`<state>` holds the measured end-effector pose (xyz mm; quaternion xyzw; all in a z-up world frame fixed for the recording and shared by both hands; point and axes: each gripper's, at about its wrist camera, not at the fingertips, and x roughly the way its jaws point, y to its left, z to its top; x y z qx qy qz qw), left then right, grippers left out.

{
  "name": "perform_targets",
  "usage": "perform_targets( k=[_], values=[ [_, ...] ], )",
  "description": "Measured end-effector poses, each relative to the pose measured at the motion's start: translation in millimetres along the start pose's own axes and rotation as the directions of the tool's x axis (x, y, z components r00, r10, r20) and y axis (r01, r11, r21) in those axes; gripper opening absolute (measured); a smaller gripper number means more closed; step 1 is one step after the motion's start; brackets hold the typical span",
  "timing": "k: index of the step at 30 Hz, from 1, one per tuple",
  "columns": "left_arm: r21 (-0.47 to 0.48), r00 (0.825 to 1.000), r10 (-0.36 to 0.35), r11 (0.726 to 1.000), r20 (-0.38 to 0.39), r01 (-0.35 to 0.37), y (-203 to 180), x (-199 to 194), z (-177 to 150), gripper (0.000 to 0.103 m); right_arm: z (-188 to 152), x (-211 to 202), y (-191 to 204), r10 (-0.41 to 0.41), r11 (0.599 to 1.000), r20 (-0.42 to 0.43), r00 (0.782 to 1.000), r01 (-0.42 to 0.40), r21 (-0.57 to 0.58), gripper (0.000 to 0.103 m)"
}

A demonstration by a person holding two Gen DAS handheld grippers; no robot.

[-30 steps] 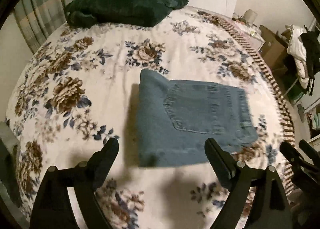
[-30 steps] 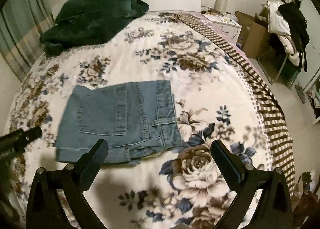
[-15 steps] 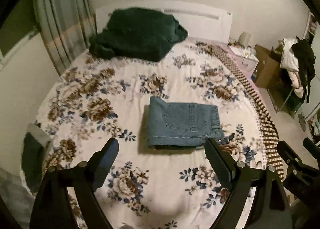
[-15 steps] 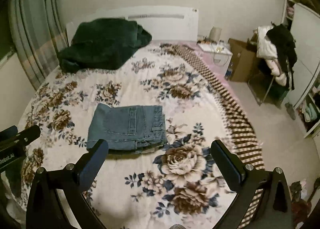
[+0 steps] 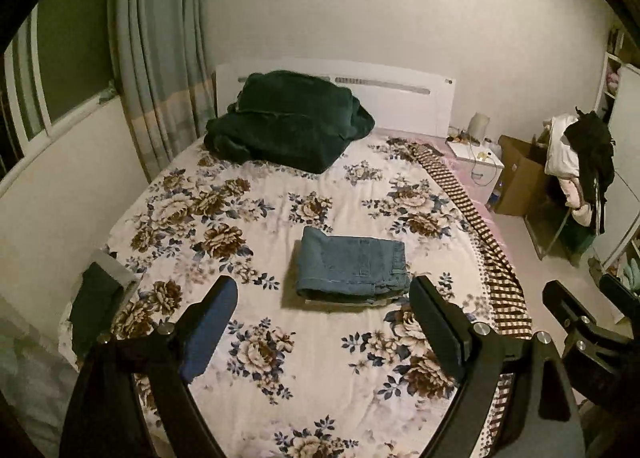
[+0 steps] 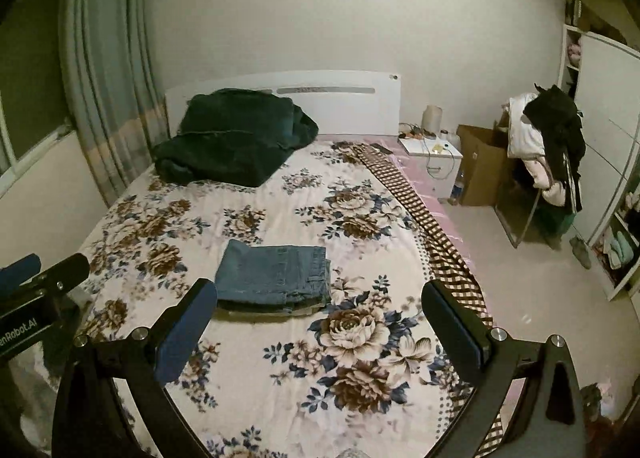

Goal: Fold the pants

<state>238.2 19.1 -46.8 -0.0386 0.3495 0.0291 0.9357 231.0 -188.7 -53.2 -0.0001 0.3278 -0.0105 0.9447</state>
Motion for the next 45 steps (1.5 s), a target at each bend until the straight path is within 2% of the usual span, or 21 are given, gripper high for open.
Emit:
perform_targets(
  k=[7, 10, 13, 17, 45],
  values=[
    [-0.027, 1.0, 0.028, 0.999, 0.009, -0.028, 1.0, -44.2, -12.6, 0.088, -5.2, -69.8, -4.3, 0.024, 0.999, 0.034, 0.999, -0.022, -0.032, 0.103],
    [-0.053, 1.0, 0.02, 0.998, -0.002, -0.02, 6.5, -55.8, -15.3, 0.088, -5.5, -92.3, -4.4, 0.017, 0.999, 0.048, 0.999, -0.015, -0.038, 0.103],
    [-0.057, 1.0, 0.017, 0.998, 0.014, -0.016, 10.6, -65.4, -16.2, 0.102, -6.5, -107.8, -3.0, 0.015, 0.999, 0.058, 0.998, -0.013, -0.033, 0.103],
    [-0.043, 0.999, 0.024, 0.999, 0.024, -0.023, 15.6, -70.5, -13.2, 0.102, -6.5, -126.0, 2.4, -0.008, 0.999, 0.071, 0.997, 0.01, -0.032, 0.103],
    [0.008, 1.0, 0.02, 1.0, 0.019, -0.021, 15.3, -82.0, -15.5, 0.102, 3.6, -123.9, 14.6, 0.003, 1.0, 0.059, 0.998, -0.002, -0.025, 0.103]
  ],
)
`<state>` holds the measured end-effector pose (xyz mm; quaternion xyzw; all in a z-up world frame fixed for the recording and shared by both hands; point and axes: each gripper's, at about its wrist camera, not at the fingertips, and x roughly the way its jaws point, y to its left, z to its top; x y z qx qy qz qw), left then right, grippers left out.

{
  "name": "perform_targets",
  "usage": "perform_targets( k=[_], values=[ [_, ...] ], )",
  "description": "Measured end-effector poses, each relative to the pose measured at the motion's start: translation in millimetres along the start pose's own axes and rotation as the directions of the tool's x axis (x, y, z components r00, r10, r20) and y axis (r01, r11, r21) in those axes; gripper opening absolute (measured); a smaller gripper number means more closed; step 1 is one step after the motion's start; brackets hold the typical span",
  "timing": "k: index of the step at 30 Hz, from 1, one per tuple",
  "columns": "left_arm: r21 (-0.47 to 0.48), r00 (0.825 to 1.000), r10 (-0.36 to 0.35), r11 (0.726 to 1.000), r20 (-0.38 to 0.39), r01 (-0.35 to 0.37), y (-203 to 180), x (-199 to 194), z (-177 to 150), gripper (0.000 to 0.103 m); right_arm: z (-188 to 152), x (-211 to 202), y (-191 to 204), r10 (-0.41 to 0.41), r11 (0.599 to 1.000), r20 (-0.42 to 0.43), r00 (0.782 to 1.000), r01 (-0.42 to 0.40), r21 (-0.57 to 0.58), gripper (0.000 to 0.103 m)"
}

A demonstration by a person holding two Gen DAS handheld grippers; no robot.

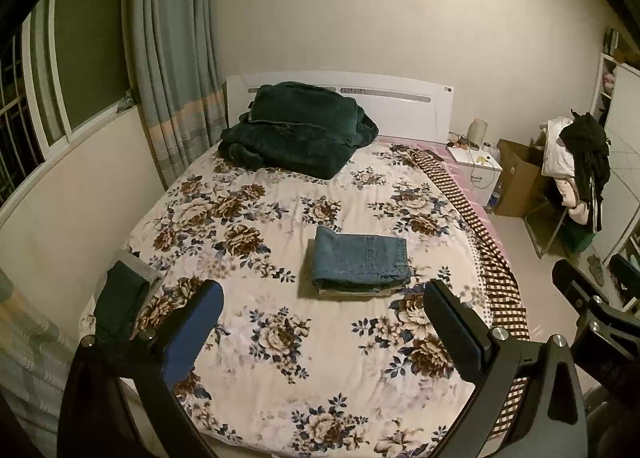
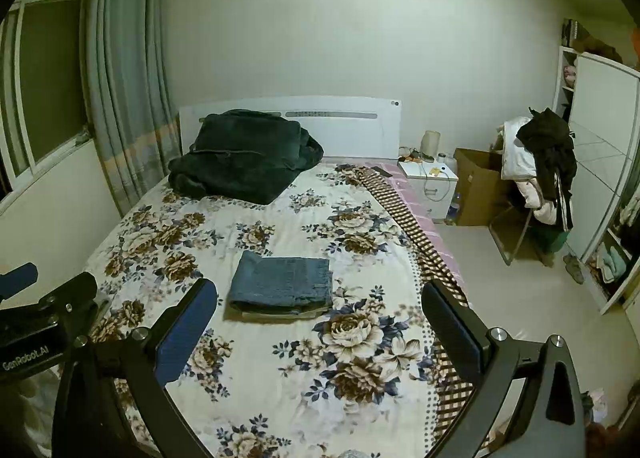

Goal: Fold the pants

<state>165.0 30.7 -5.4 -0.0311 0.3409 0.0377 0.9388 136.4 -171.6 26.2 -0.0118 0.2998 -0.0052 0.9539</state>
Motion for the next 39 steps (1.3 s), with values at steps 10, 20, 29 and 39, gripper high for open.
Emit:
perform_targets(
  k=[10, 20, 29, 39],
  values=[
    [-0.003, 1.0, -0.003, 1.0, -0.001, 0.003, -0.6, -0.7, -1.5, 0.102, -5.4, -1.9, 2.8, 0.015, 1.0, -0.012, 1.0, -0.015, -0.001, 0.103],
    [-0.004, 1.0, -0.002, 1.0, 0.003, 0.003, 2.1, -2.7, -3.1, 0.102, -8.8, -3.7, 3.4, 0.018, 1.0, -0.011, 1.0, -0.018, 0.0, 0.103],
    [-0.006, 1.0, -0.003, 1.0, 0.003, 0.003, 3.4, -3.6, -3.7, 0.102, -8.7, -4.0, 3.8, 0.019, 1.0, -0.01, 1.0, -0.019, 0.001, 0.103],
    [-0.004, 1.0, -0.002, 1.0, 0.003, 0.002, 2.8, -4.0, -4.9, 0.102, -13.0, -5.2, 4.7, 0.026, 1.0, -0.016, 1.0, -0.026, -0.003, 0.103]
  ],
)
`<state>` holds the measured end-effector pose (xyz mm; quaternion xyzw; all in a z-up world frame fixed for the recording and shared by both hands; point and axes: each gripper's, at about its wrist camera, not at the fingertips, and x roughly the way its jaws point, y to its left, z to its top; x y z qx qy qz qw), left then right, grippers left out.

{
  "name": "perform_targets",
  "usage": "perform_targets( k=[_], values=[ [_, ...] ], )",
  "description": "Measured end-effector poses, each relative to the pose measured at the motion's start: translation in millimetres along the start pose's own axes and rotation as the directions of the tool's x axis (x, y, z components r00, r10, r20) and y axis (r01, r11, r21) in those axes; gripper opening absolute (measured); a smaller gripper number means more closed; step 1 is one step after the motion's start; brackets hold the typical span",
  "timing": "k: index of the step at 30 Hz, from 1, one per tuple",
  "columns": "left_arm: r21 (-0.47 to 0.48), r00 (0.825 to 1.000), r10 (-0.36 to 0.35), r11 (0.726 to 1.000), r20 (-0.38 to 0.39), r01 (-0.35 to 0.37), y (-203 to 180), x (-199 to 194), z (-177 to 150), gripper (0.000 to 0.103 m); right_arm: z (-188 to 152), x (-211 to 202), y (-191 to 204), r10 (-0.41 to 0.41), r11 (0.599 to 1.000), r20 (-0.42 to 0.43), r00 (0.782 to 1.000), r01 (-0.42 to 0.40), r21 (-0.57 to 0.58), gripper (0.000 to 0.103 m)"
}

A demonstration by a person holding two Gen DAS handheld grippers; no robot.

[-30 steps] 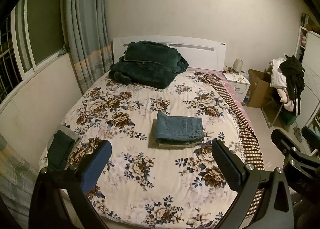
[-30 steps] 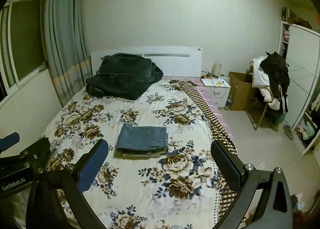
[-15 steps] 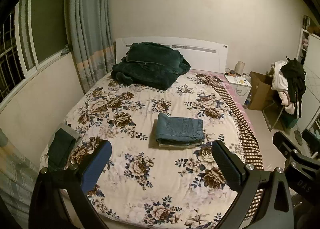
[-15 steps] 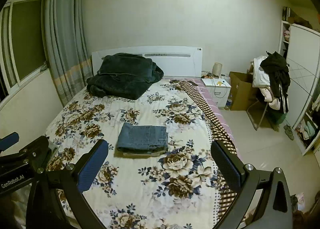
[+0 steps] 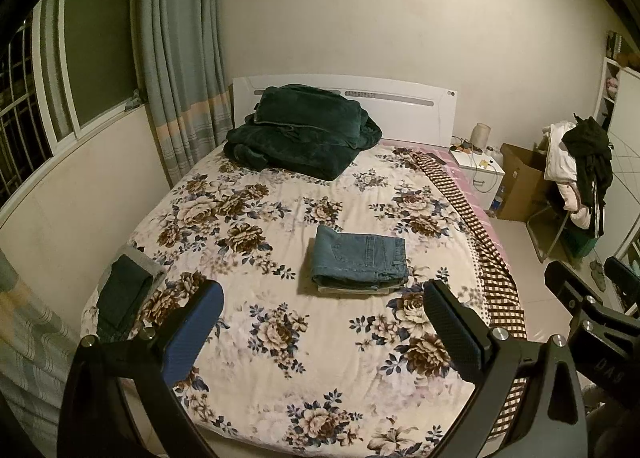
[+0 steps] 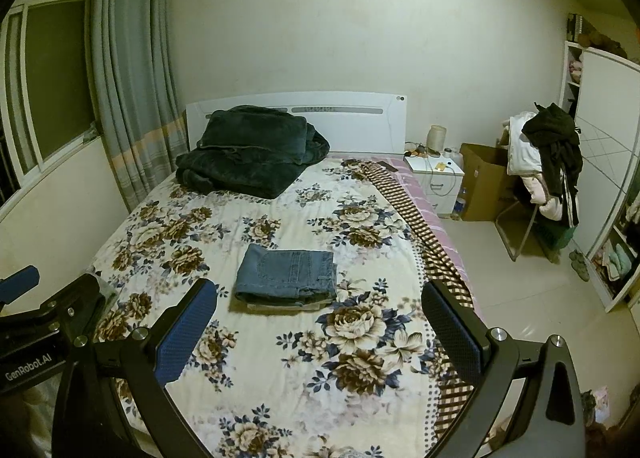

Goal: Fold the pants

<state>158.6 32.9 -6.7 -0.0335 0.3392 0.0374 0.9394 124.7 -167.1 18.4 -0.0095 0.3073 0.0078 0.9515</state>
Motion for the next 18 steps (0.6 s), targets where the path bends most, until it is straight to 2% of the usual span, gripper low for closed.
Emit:
perform_targets(
  k=[18],
  values=[
    [-0.005, 1.0, 0.013, 1.0, 0.006, -0.013, 3.4, -9.1, -2.4, 0.102, -4.7, -2.3, 4.5, 0.011, 1.0, 0.0, 1.0, -0.011, 0.001, 0.103]
  ],
)
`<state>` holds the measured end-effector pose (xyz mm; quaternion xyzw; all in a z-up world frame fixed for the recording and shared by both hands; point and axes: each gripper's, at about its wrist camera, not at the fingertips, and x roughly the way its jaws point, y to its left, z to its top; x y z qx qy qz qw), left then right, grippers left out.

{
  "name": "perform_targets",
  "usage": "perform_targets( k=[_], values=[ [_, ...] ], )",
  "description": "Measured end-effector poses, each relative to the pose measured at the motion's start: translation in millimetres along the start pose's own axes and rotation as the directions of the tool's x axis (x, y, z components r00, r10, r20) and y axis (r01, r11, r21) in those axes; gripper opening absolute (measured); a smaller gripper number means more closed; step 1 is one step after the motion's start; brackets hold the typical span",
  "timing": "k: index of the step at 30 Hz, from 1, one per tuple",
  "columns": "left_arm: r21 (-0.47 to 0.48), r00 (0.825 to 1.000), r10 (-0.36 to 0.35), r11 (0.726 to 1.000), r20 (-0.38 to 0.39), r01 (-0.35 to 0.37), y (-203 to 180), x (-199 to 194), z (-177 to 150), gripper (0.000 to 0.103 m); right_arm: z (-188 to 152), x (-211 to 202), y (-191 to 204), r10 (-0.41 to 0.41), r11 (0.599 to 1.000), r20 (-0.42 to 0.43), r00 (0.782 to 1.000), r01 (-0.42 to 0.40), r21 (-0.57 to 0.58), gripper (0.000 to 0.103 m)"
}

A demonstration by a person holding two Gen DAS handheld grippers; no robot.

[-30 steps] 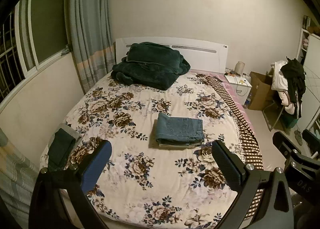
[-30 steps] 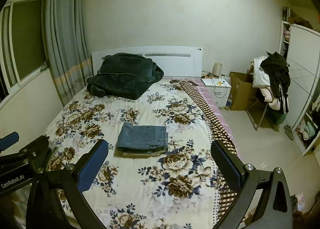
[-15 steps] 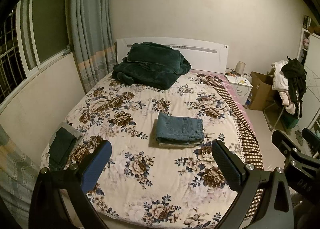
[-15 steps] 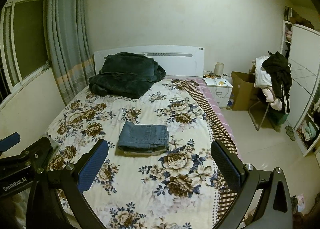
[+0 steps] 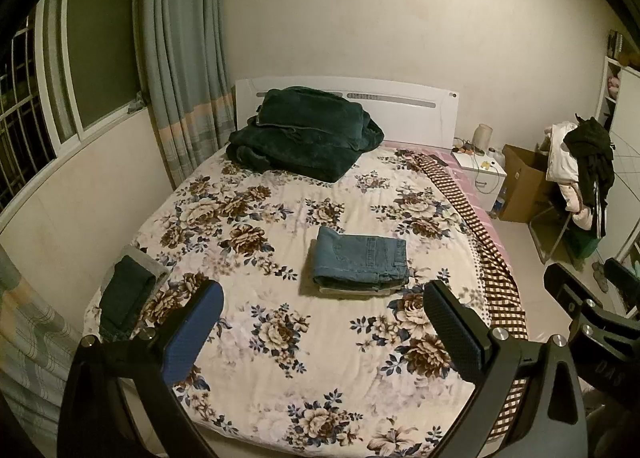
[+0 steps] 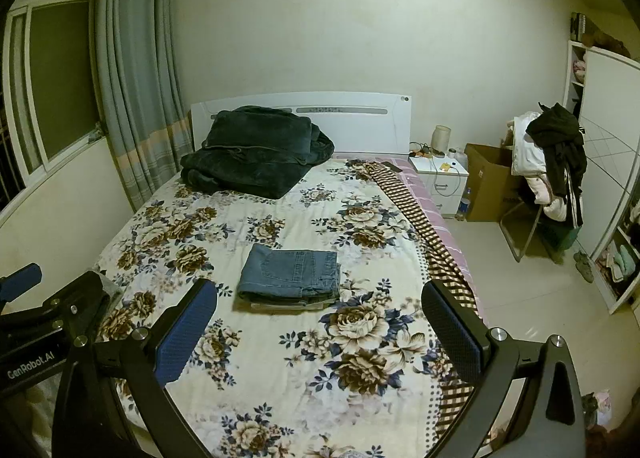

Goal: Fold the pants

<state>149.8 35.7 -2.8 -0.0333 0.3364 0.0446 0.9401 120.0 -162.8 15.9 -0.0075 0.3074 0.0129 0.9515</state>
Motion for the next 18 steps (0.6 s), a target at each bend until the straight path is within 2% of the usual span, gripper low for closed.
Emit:
perform_targets(
  k=[18],
  values=[
    [0.005, 1.0, 0.005, 1.0, 0.018, -0.005, -3.7, -5.1, -0.1, 0.102, 1.7, 0.0, -1.1, 0.0, 1.0, -0.003, 1.0, 0.0, 0.0, 0.103]
  ],
)
